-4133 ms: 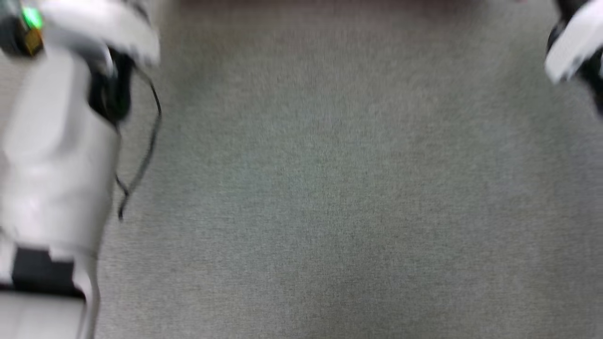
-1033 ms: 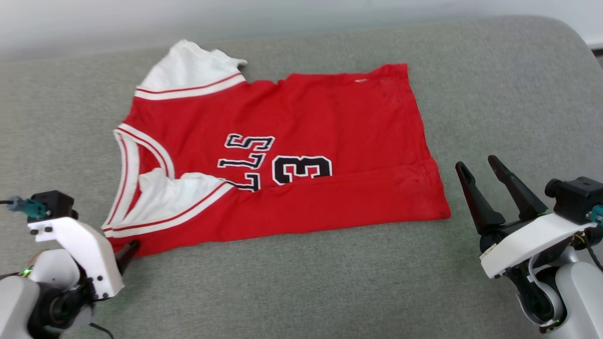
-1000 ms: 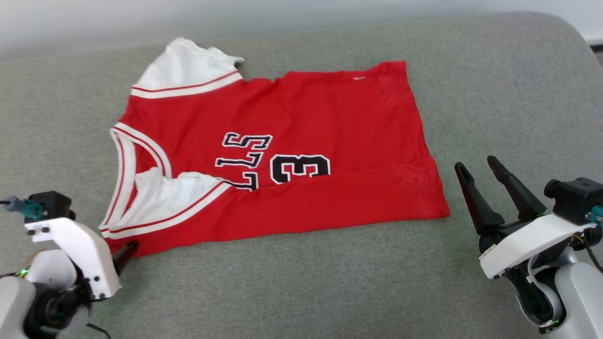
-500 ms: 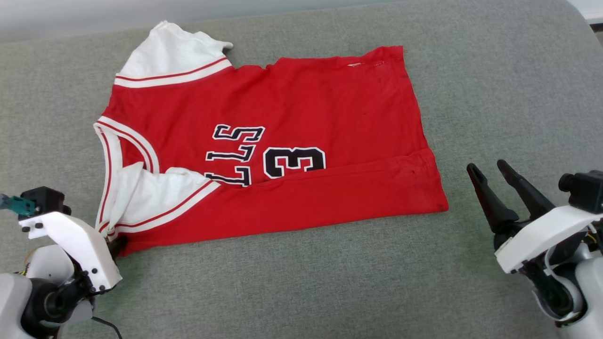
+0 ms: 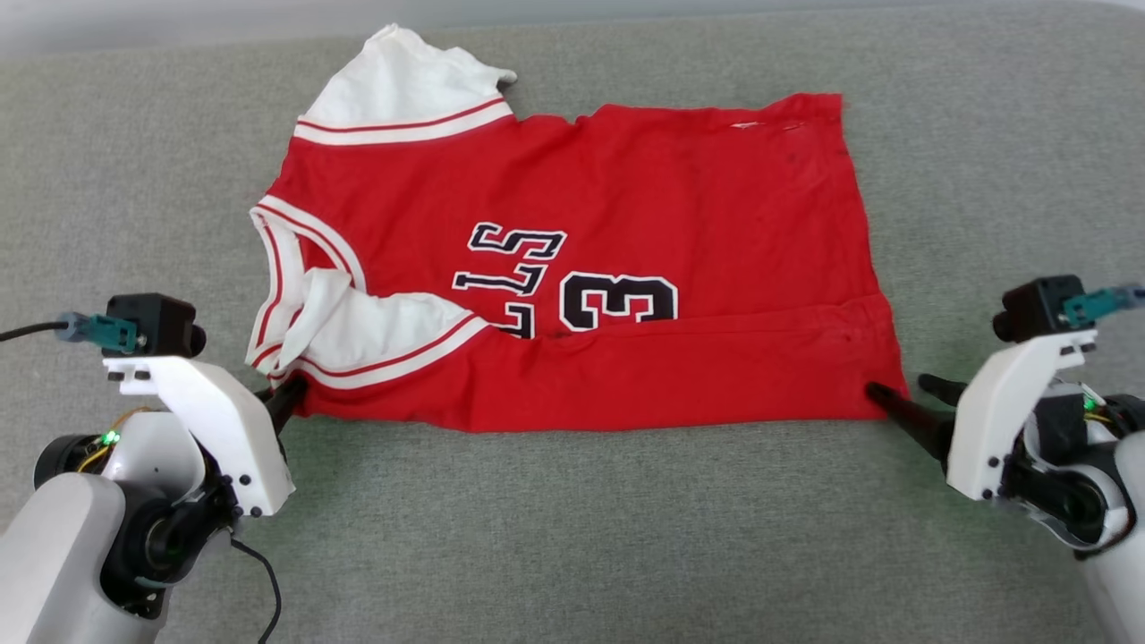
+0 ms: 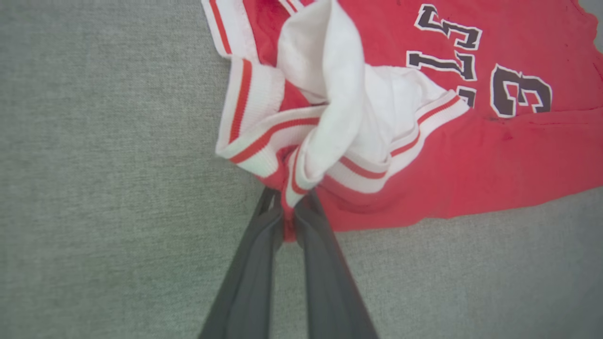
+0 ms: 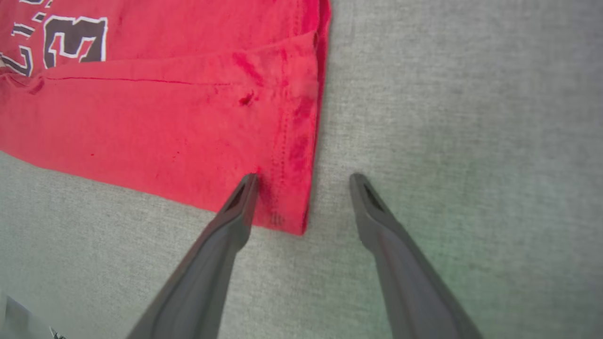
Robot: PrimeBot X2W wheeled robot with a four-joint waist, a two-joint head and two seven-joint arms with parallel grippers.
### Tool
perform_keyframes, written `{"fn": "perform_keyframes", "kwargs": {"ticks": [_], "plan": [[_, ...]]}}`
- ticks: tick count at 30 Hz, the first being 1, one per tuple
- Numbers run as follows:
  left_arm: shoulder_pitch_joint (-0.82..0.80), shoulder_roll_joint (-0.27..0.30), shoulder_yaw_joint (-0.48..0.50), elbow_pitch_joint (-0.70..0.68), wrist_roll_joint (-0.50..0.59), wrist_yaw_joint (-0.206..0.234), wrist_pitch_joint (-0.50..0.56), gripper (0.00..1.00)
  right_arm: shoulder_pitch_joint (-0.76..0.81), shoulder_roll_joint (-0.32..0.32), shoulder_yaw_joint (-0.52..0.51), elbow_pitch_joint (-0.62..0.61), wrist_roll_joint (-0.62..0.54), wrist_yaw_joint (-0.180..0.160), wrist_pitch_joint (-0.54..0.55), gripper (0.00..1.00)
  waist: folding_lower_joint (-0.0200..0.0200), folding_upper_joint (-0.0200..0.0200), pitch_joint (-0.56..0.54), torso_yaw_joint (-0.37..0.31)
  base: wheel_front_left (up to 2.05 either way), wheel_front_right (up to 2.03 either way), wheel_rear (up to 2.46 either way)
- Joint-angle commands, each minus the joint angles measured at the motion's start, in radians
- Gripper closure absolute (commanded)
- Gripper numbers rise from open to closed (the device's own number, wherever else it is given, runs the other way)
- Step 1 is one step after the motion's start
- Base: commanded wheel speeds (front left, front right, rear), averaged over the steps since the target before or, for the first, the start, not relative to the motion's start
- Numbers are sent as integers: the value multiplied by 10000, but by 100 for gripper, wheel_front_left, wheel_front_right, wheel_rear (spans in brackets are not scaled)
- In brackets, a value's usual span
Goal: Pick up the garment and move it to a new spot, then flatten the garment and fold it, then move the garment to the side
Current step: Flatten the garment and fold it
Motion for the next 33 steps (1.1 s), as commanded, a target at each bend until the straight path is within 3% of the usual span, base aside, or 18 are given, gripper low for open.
{"fn": "perform_keyframes", "kwargs": {"ticks": [1,6,7,8,9,22,33], "plan": [[-145,-26,-51,-59,119,17,-4,100,-227,111,75,144,0,-6,116,0,-1,0,123,112,0,0,0],[-360,-100,-160,-99,191,2,-25,100,-521,501,630,817,138,-4,613,0,-1,0,283,216,0,0,0],[-374,-104,-167,-88,195,3,-28,100,-550,562,753,936,191,-4,706,12,-1,0,295,226,0,0,0],[-367,-114,-171,-72,201,1,-55,100,-544,629,875,1032,236,-2,825,76,-1,0,303,232,0,0,0],[-358,-129,-175,-55,195,-5,-72,100,-553,650,982,1100,274,-1,906,100,-1,0,311,235,0,0,0],[23,-294,-146,52,90,-68,-504,100,-1008,-132,1158,864,689,-4,223,100,-1,0,-285,346,0,0,0],[1647,-117,-26,-416,-106,249,-811,100,425,-654,840,73,839,-4,151,100,-1,0,-1673,443,0,0,0]]}}
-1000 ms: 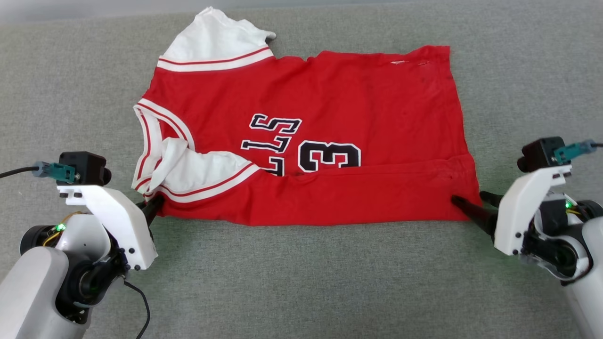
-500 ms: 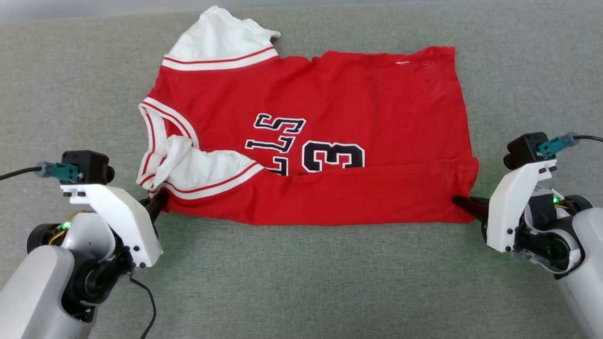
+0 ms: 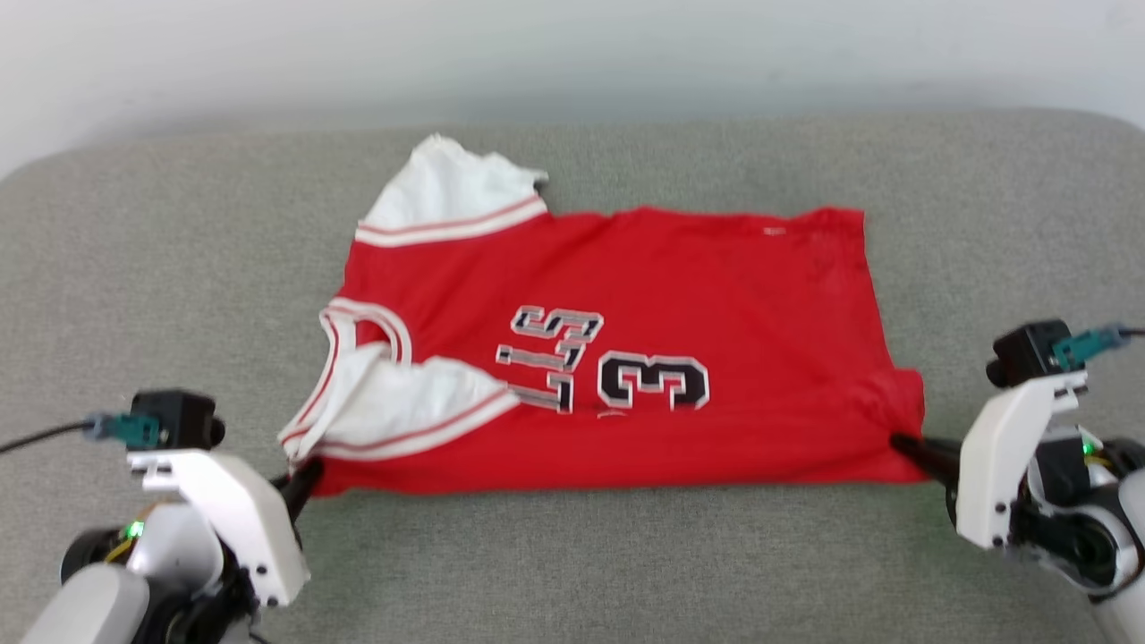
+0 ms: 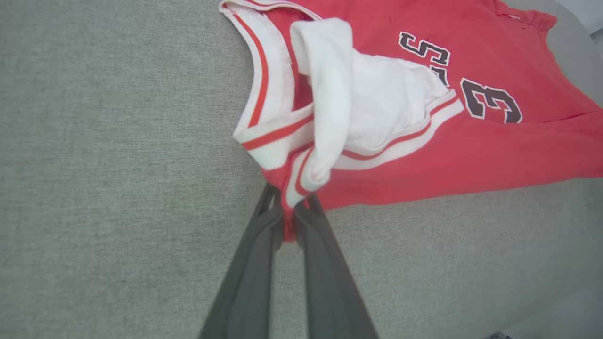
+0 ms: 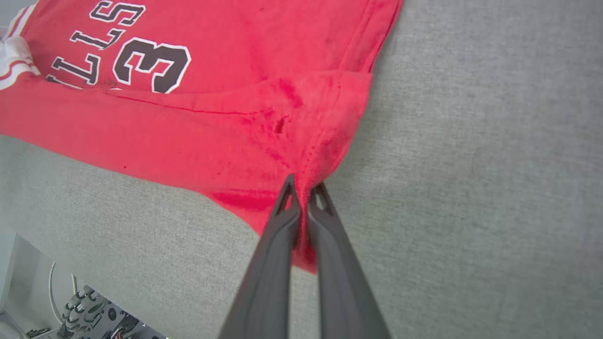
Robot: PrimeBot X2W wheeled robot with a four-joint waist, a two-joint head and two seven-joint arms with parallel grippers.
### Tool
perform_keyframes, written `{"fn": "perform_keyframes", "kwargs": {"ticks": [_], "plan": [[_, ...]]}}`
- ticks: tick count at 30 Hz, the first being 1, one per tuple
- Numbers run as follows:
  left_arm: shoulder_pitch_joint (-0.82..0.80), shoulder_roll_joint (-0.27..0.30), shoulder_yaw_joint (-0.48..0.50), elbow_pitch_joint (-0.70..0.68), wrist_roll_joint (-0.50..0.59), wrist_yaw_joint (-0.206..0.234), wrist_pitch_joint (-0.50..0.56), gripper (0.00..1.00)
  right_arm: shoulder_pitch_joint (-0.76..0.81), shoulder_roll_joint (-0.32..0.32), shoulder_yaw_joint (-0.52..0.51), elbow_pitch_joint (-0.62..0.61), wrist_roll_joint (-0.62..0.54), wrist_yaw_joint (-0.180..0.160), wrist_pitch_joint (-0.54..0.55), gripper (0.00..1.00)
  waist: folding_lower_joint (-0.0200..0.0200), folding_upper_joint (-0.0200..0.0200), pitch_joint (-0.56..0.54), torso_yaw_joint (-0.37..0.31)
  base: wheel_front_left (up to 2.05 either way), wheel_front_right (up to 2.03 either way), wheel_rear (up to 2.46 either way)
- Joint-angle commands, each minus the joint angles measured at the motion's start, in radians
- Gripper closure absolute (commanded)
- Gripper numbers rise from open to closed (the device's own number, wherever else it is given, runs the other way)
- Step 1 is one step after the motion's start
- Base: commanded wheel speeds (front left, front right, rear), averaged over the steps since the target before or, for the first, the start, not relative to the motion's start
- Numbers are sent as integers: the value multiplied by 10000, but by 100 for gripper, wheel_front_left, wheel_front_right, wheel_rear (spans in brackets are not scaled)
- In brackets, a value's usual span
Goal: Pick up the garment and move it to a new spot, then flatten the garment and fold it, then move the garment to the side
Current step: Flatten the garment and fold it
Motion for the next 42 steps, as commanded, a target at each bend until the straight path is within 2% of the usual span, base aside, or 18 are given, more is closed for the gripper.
{"fn": "perform_keyframes", "kwargs": {"ticks": [1,7,13,14,15,16,19,23,24,27,30,37,42], "plan": [[342,54,97,-95,-96,113,-60,100,352,-73,-145,-166,31,-4,24,100,0,0,-254,25,0,0,0],[1549,70,303,-335,-528,418,-73,100,1446,22,-641,-592,-120,-6,277,100,0,0,-370,-48,0,0,0],[2024,-334,267,7,-901,378,-193,100,2160,497,-919,-527,-356,-4,377,100,0,0,-330,-112,0,0,0],[1964,-436,238,142,-893,337,-281,99,2234,563,-976,-483,-413,-6,276,78,0,0,-317,-107,0,0,0],[1908,-557,194,281,-959,251,-328,56,2305,645,-1036,-428,-454,-6,162,26,0,0,-307,-103,0,0,0],[1816,-611,194,362,-971,170,-407,0,2374,707,-1042,-418,-496,-4,48,0,0,0,-301,-108,0,0,0],[1550,-774,220,624,-801,-45,-856,0,2467,778,-1091,-636,-691,-4,-693,0,0,0,-348,-128,0,0,0],[1112,-777,328,763,-232,-247,-1806,0,2599,749,-1233,-1198,-1322,-4,-2604,0,0,0,-524,-217,0,0,0],[1112,-777,328,763,-232,-247,-1806,0,2599,749,-1233,-1198,-1322,-4,-2604,0,0,0,-524,-217,0,0,0],[812,-752,316,745,343,-275,-2508,0,2667,958,-1555,-1492,-1843,-4,-4019,0,0,0,-655,-320,0,0,0],[353,-800,312,708,920,-142,-3129,0,2635,1195,-1926,-1720,-2378,-4,-4948,0,0,0,-626,-472,0,0,0],[-1345,-986,335,870,2042,354,-4059,0,2119,1799,-2592,-2704,-3129,-4,-5724,0,0,0,246,-999,0,0,0],[-2918,-874,423,1583,2111,197,-3780,0,1595,2027,-2576,-3359,-3232,-4,-5760,0,0,0,1182,-1568,0,0,0]]}}
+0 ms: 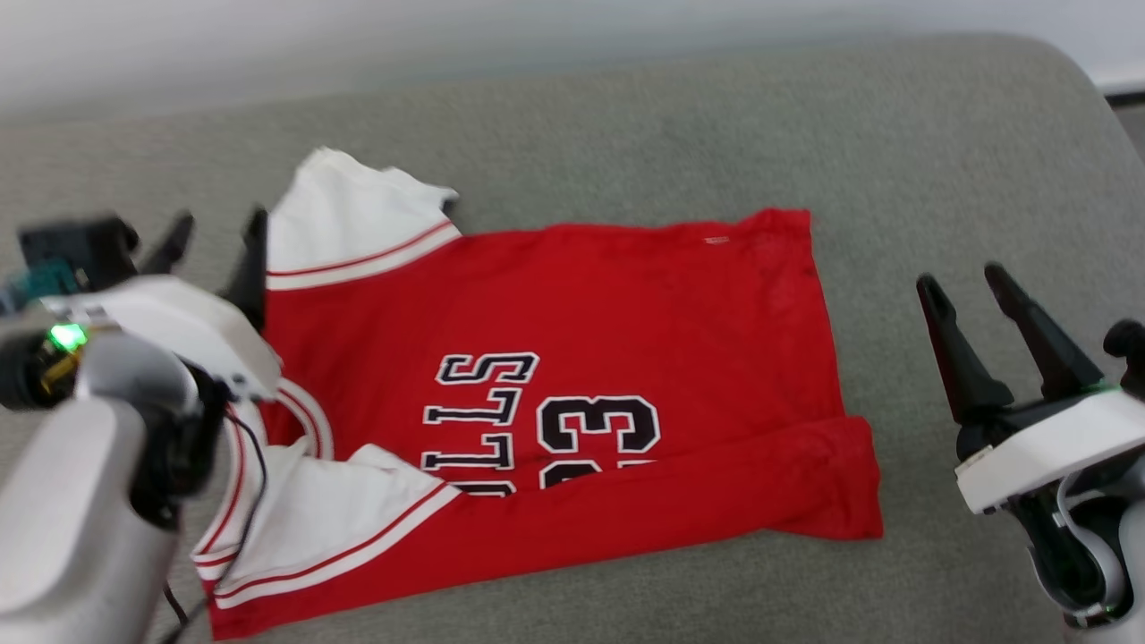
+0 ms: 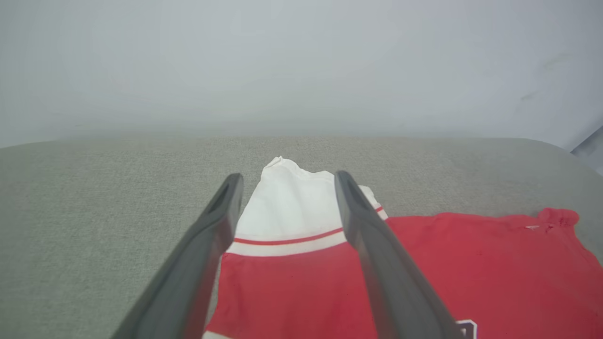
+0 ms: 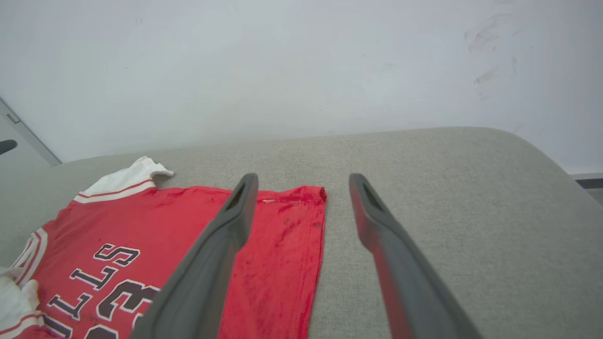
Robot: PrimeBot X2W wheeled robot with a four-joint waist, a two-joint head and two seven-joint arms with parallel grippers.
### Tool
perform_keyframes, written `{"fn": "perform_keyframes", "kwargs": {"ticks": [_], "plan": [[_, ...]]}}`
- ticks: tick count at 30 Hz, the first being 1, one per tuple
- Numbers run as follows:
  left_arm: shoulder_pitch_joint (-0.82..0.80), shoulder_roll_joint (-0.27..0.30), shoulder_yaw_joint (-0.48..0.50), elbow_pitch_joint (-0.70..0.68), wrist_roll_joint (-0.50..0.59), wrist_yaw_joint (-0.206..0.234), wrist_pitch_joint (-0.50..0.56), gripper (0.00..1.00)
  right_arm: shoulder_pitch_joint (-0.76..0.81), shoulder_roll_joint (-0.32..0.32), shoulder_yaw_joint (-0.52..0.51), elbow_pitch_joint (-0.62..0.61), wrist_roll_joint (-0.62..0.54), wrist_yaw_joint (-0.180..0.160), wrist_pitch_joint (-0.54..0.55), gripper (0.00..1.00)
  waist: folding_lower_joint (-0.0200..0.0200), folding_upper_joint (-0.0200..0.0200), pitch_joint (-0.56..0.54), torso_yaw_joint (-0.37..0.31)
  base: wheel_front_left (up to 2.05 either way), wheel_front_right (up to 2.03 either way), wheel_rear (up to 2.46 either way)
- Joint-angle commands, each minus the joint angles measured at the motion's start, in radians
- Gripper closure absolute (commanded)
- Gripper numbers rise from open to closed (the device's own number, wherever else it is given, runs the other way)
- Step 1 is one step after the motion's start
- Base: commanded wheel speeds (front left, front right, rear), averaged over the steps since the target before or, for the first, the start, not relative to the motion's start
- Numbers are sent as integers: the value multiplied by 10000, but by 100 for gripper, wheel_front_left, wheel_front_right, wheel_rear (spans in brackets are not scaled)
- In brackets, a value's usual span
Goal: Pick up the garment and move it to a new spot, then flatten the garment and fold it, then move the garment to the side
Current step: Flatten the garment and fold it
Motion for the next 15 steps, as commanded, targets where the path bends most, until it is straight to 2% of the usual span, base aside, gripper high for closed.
{"fn": "perform_keyframes", "kwargs": {"ticks": [1,9,15], "plan": [[-392,91,37,168,-34,-111,112,0,-215,81,20,-110,-44,-4,-44,0,0,0,638,-539,0,0,0],[-2979,1029,-106,1455,-595,-1004,2680,0,-883,254,222,-404,83,-4,-276,0,0,0,1852,-1358,0,0,0],[-4672,2016,-206,1966,-905,-1292,5183,0,-1216,447,596,-409,323,-4,-610,0,0,0,2770,-2016,0,0,0]]}}
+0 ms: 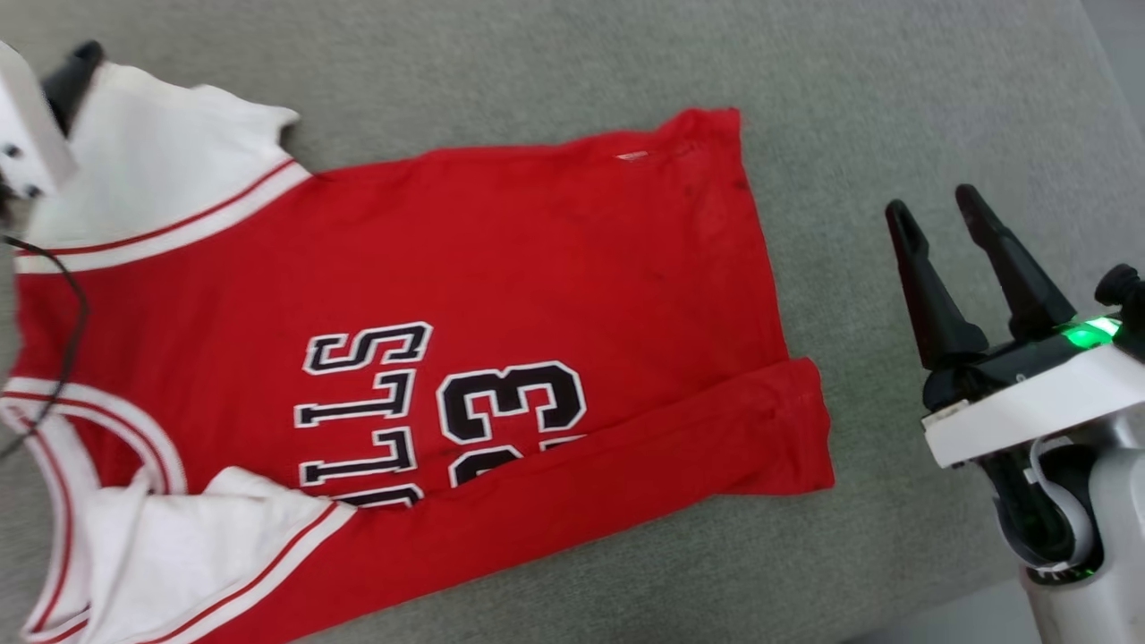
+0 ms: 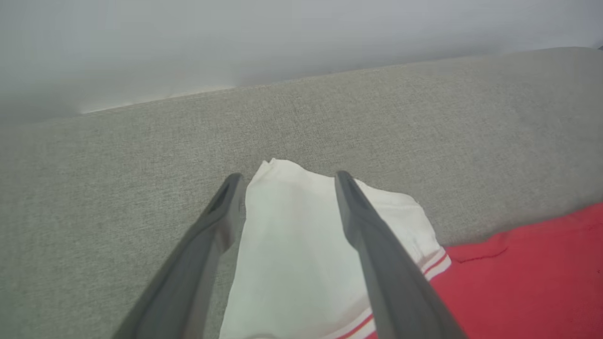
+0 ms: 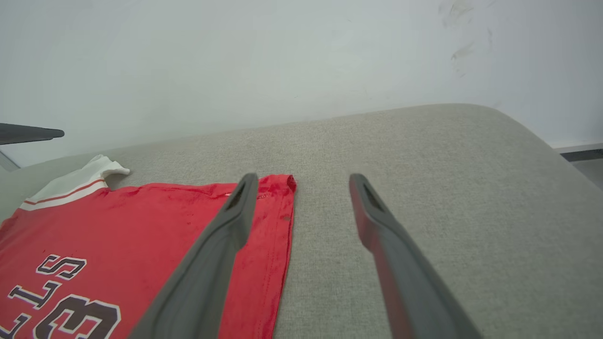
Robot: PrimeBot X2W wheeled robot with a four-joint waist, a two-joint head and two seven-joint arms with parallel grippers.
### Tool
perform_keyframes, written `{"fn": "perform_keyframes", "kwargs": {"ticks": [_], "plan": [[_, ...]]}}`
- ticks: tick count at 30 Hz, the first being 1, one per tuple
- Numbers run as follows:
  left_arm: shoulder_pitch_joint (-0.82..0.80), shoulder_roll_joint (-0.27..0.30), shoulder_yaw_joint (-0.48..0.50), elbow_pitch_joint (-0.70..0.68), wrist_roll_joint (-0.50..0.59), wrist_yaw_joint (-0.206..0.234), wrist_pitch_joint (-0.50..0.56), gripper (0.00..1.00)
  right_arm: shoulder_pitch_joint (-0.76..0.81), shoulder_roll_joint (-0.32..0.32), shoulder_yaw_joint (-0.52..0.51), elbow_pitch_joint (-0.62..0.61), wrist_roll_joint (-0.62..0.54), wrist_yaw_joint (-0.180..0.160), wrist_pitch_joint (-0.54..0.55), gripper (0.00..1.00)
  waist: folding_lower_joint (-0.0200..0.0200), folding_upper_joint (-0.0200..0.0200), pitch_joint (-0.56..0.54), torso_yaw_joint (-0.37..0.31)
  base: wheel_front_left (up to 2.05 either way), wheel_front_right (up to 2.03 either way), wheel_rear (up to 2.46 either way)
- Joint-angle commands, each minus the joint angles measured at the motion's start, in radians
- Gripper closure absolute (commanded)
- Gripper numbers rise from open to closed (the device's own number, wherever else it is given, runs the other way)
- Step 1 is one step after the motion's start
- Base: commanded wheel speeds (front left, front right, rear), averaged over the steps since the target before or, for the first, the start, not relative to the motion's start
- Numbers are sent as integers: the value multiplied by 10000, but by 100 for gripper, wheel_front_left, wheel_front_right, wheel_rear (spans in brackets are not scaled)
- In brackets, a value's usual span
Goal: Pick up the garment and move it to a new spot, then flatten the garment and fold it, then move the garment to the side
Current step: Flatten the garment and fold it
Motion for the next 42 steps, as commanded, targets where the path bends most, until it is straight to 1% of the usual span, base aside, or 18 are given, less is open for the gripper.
{"fn": "perform_keyframes", "kwargs": {"ticks": [1,4,7,11,13,14,15,16,17,19,22,25,28,31,35,37,42], "plan": [[-283,173,-13,63,-69,-33,403,0,-178,132,86,-5,91,-4,-114,0,-1,0,636,-564,0,0,0],[-775,597,-7,141,-235,150,1575,0,-298,184,331,79,219,-4,-286,0,-1,0,1047,-845,0,0,0],[-985,956,92,215,-363,444,2414,0,-434,248,580,188,357,-4,-490,0,-1,0,1375,-1092,0,0,0],[-699,1165,275,178,-737,993,3297,0,-574,231,788,443,503,-4,-693,0,-1,0,1590,-1290,0,0,0],[-392,1180,285,133,-920,1281,3744,0,-611,194,848,567,560,-4,-763,0,-1,0,1649,-1332,0,0,0],[-269,1205,271,70,-959,1399,3915,20,-646,167,869,620,601,-4,-796,0,-1,0,1683,-1351,0,0,0],[-116,1228,249,7,-1000,1504,4083,59,-683,136,887,672,626,-4,-822,0,-1,0,1704,-1367,0,0,0],[24,1211,247,-62,-1070,1612,4210,89,-716,109,912,711,683,-4,-833,0,-1,0,1731,-1377,0,0,0],[142,1161,288,-106,-1117,1795,4269,100,-743,95,955,759,761,-4,-807,0,-1,0,1756,-1384,0,0,0],[367,1000,293,-223,-1166,2136,4342,100,-835,33,1046,788,977,-4,-759,0,-1,0,1788,-1375,0,0,0],[490,969,357,-452,-1064,2322,4035,100,-1011,-120,1208,888,1396,-4,-640,0,-1,0,1816,-1332,0,0,0],[420,949,389,-541,-931,2296,3656,100,-1318,-304,1456,1154,2044,-4,-309,0,-1,0,1760,-1189,0,0,0],[80,827,368,-573,-766,2218,3273,100,-1930,-608,1742,1747,2831,-4,333,0,-1,0,1647,-947,0,0,0],[-438,506,236,-619,-662,1967,2884,100,-2818,-898,2086,2611,3392,-4,1079,0,-1,0,1541,-576,0,0,0],[-1227,103,-156,-565,-330,1485,2427,100,-4061,-1301,2568,3706,3898,-4,2237,0,-1,0,1401,31,0,0,0],[-1540,-177,-352,-485,-223,1235,2214,100,-4655,-1453,2874,4125,4051,-4,2856,0,-1,0,1370,314,0,0,0],[-2258,-652,-737,-269,-31,675,1801,100,-5989,-1691,3390,5074,4225,-4,4102,0,-1,0,1416,849,0,0,0]]}}
